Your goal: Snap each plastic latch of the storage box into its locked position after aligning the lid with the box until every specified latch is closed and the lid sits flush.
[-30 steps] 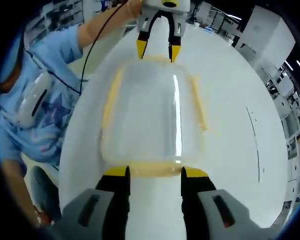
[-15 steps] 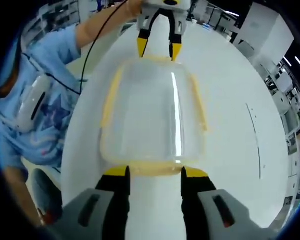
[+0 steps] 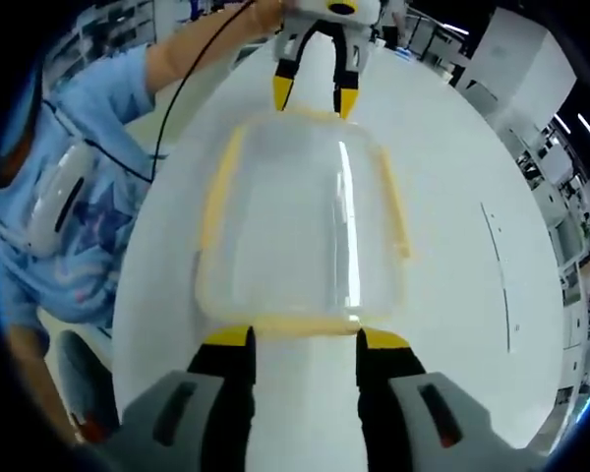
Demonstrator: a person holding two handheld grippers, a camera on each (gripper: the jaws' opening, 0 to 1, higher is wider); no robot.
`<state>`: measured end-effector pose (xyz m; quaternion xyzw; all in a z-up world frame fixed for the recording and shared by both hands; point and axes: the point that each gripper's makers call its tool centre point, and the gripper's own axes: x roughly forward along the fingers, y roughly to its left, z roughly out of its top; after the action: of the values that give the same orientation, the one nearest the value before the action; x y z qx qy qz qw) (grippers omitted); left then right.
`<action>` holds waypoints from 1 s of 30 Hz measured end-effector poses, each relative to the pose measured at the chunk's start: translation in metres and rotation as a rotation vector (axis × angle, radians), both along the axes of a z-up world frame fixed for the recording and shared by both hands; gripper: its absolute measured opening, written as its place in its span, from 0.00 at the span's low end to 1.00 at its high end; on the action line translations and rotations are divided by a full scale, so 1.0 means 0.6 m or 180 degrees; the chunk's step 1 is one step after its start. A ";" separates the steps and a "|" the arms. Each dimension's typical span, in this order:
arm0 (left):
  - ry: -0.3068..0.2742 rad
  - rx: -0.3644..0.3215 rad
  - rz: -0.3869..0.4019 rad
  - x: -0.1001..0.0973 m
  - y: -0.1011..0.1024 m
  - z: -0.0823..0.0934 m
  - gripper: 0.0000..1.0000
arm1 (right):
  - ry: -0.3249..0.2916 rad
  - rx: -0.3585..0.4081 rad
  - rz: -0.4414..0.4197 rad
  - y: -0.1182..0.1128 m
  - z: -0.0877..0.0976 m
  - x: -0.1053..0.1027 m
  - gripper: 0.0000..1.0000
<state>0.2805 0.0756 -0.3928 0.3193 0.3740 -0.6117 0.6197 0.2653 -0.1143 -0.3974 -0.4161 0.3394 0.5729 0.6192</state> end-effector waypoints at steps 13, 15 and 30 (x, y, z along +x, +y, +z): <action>-0.0030 -0.0131 0.0035 0.000 0.004 -0.001 0.46 | -0.0015 0.0109 0.0069 0.003 -0.009 0.003 0.42; -0.0004 -0.0149 0.0061 0.002 0.006 -0.001 0.46 | -0.0041 0.0111 0.0088 0.002 -0.008 0.004 0.42; -0.0310 -0.0128 0.0406 0.038 0.056 -0.007 0.30 | -0.0270 0.0227 0.0145 -0.013 -0.015 0.005 0.31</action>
<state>0.3032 0.1093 -0.3972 0.3116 0.3507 -0.5621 0.6811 0.2682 -0.1221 -0.4065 -0.4254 0.2826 0.5804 0.6343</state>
